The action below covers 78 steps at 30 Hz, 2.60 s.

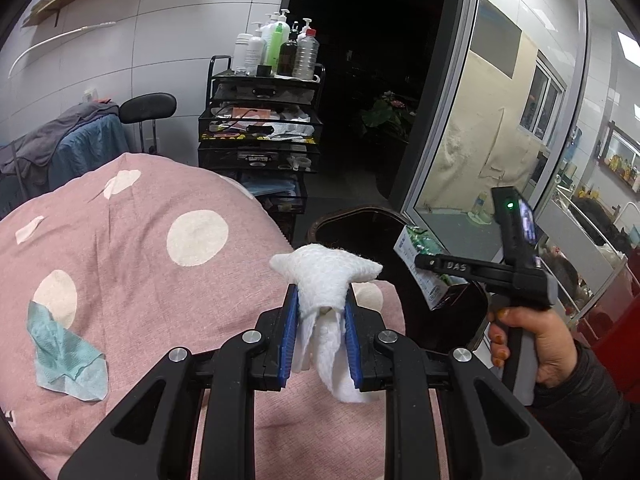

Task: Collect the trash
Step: 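Carry the green juice carton over the bin and open the right tool, then lower the white tissue into the bin and open the left tool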

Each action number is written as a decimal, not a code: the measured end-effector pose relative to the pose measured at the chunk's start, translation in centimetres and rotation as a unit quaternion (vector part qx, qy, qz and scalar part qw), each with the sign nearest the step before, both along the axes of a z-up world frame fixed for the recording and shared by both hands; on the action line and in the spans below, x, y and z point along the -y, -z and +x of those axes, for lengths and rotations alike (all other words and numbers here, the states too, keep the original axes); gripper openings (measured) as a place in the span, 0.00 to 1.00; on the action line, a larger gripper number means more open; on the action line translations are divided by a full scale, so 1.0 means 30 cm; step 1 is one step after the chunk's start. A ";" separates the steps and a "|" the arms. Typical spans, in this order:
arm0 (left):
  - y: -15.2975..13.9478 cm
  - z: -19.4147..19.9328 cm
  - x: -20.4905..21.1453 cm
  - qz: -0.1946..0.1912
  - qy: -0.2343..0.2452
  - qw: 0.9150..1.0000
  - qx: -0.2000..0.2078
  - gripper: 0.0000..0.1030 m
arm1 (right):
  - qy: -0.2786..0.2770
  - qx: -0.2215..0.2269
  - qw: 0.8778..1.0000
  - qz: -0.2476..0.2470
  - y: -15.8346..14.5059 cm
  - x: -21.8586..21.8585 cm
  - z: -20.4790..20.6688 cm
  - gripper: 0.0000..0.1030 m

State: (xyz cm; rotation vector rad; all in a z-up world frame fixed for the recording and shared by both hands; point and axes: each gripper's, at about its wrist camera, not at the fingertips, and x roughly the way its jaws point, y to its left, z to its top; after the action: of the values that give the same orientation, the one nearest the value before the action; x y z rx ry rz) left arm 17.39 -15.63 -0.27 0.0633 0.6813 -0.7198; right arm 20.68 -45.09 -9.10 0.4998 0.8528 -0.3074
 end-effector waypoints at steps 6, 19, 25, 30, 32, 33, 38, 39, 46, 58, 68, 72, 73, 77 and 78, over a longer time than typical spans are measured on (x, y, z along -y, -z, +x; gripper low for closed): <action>0.005 0.004 0.019 0.001 0.009 1.000 -0.003 0.21 | 0.010 -0.034 0.999 -0.001 0.088 0.035 0.043 0.50; 0.012 0.006 0.061 0.001 0.024 1.000 -0.012 0.21 | 0.015 -0.027 1.000 0.005 0.122 0.031 0.043 0.66; 0.015 0.018 0.101 0.001 0.036 0.999 -0.017 0.21 | 0.020 -0.009 1.000 0.003 0.078 0.016 0.000 0.67; 0.012 0.027 0.173 -0.001 0.056 0.998 -0.021 0.21 | 0.027 0.016 1.000 0.000 0.025 0.010 -0.063 0.67; 0.012 0.028 0.205 0.001 0.063 0.998 -0.021 0.21 | 0.031 0.026 0.999 -0.010 -0.002 0.007 -0.095 0.69; 0.012 0.029 0.226 0.002 0.069 0.997 -0.021 0.21 | 0.035 0.031 0.999 -0.016 -0.017 0.007 -0.115 0.69; 0.021 0.036 0.302 0.002 0.087 0.996 -0.036 0.21 | 0.053 0.046 0.997 -0.031 -0.056 0.024 -0.192 0.71; 0.026 0.037 0.324 0.002 0.093 0.995 -0.042 0.21 | 0.055 0.047 0.997 -0.033 -0.059 0.027 -0.204 0.71; 0.062 0.025 0.443 0.027 0.119 0.991 -0.051 0.21 | 0.082 0.050 0.995 -0.041 -0.069 0.059 -0.300 0.74; 0.118 0.045 0.569 0.054 0.149 0.984 -0.078 0.21 | 0.132 0.047 0.990 -0.034 -0.058 0.141 -0.429 0.76; 0.124 0.054 0.583 0.037 0.138 0.987 -0.073 0.87 | 0.136 0.040 0.989 -0.030 -0.038 0.153 -0.456 0.81; 0.114 0.058 0.575 0.023 0.134 0.988 -0.071 0.94 | 0.139 0.042 0.989 -0.034 -0.037 0.152 -0.459 0.85; 0.113 0.059 0.574 0.022 0.133 0.988 -0.070 0.94 | 0.140 0.041 0.989 -0.035 -0.036 0.152 -0.462 0.85; 0.103 0.058 0.563 0.016 0.132 0.989 -0.067 0.94 | 0.142 0.041 0.988 -0.036 -0.045 0.148 -0.459 0.85; 0.098 0.056 0.557 0.013 0.132 0.989 -0.066 0.94 | 0.142 0.042 0.988 -0.037 -0.047 0.147 -0.460 0.85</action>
State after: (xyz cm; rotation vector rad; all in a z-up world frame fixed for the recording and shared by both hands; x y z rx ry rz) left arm 19.08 -32.34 -3.20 0.1319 0.8185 -0.9752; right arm 6.89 -49.48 -7.69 0.5615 0.6854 -0.5748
